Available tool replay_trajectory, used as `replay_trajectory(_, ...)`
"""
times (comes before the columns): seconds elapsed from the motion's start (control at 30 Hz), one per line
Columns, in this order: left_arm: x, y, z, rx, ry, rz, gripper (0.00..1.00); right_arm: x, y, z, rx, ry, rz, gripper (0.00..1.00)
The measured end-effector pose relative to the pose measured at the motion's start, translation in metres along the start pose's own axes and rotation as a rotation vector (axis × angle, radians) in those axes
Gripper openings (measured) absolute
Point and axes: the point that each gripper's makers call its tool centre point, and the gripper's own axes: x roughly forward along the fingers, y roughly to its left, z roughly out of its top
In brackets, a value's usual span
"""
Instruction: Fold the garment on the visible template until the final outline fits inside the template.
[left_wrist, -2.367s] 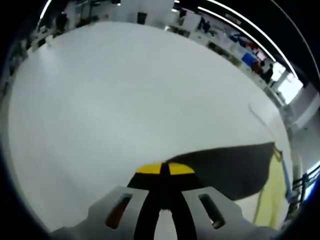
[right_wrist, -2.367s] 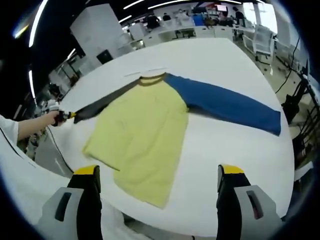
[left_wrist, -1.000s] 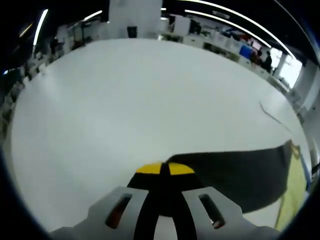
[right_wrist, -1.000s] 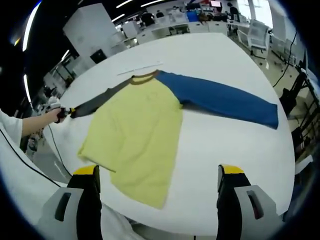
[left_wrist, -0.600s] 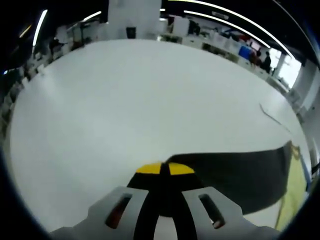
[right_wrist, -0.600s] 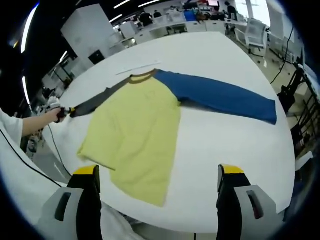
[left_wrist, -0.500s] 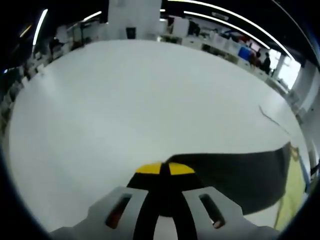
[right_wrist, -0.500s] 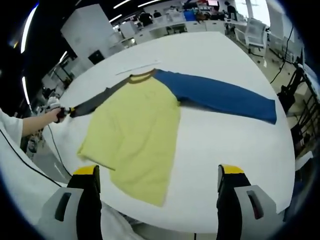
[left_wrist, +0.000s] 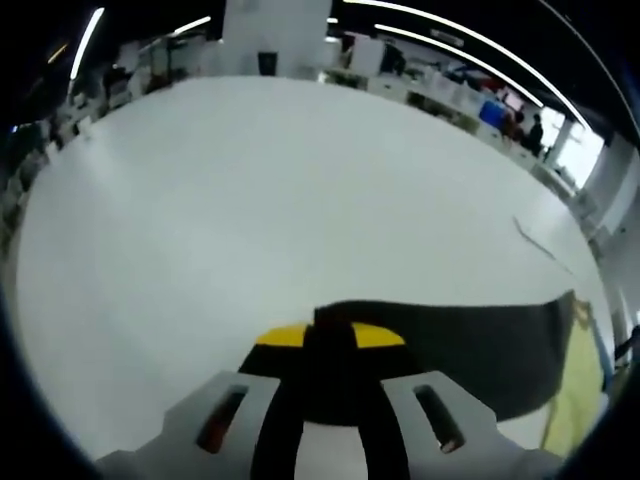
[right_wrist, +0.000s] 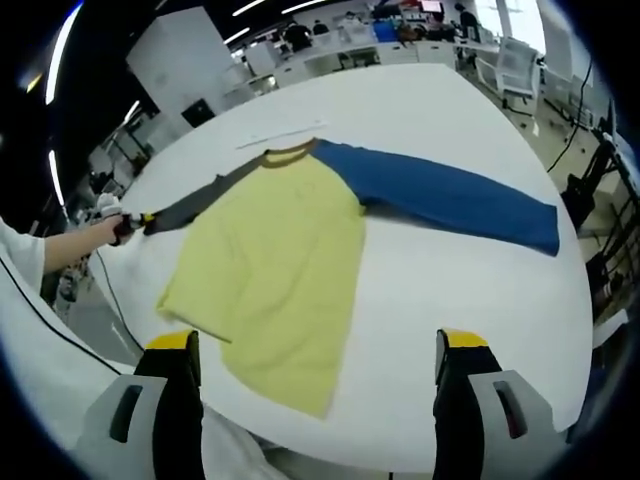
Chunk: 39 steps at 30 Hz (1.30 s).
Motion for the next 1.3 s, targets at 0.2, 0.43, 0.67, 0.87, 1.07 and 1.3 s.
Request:
replay_trajectory(0.2,-0.010,-0.007,0.000,-0.004,-0.004,-0.025,0.18,0.001,-0.002,0.000,-0.004,-0.001,0.011,0.97)
replay_trajectory(0.43,-0.019,-0.011,-0.002,0.000,-0.004,-0.035,0.23,-0.001,-0.006,-0.001,-0.006,-0.005,0.019,0.97)
replay_trajectory(0.67,-0.031,-0.016,-0.005,0.001,-0.005,-0.050,0.29,-0.003,-0.007,-0.002,-0.009,-0.009,0.029,0.97)
replay_trajectory(0.87,-0.042,-0.023,-0.012,-0.004,0.006,-0.082,0.36,-0.004,-0.007,0.000,-0.019,-0.015,0.039,0.97)
replay_trajectory(1.07,-0.060,-0.032,-0.019,0.008,0.016,-0.117,0.42,-0.006,-0.008,0.002,-0.026,-0.026,0.048,0.97)
replay_trajectory(1.3,-0.076,-0.045,-0.029,0.053,0.034,-0.169,0.49,-0.006,-0.007,0.001,-0.033,-0.028,0.064,0.97)
